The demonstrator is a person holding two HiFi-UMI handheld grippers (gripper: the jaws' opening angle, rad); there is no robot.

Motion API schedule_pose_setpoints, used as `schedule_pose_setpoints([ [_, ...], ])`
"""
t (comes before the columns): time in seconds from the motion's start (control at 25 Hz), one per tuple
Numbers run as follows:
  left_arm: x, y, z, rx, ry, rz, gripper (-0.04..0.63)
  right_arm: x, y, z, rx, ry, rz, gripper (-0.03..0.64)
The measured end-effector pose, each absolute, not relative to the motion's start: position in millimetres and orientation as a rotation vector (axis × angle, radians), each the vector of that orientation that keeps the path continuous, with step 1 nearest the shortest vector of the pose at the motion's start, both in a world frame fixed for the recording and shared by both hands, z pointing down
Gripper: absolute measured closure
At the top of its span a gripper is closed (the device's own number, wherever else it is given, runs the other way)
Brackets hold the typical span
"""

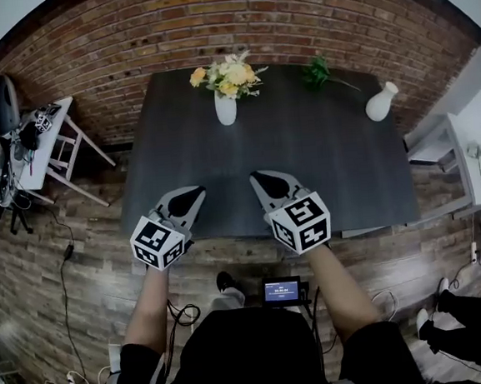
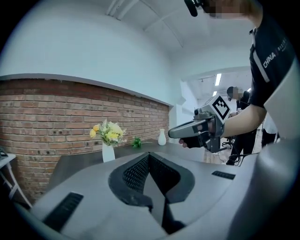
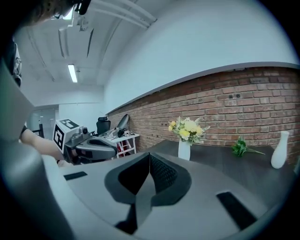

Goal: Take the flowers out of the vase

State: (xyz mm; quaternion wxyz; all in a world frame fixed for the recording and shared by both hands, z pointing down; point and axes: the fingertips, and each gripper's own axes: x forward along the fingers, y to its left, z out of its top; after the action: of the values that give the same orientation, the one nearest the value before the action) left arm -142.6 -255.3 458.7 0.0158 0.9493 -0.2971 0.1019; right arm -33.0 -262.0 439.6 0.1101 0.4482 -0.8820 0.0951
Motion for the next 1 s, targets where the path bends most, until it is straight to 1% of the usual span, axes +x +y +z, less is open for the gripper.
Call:
schedule_pose_setpoints([
  [0.24, -156, -300, 464, 2.967, -0.834, 0.304, 0.595, -52, -292, 445, 1.368, -2.526, 0.281, 0.611],
  [0.52, -141, -331, 478, 2.950, -0.791, 0.317, 0.595, -43, -329, 451, 1.379, -2.512, 0.309, 0.611],
  [1.0, -87, -407, 474, 2.893, -0.942, 0.336, 0.595, 12, -410, 450, 1.288, -2.605, 0.338, 0.611],
])
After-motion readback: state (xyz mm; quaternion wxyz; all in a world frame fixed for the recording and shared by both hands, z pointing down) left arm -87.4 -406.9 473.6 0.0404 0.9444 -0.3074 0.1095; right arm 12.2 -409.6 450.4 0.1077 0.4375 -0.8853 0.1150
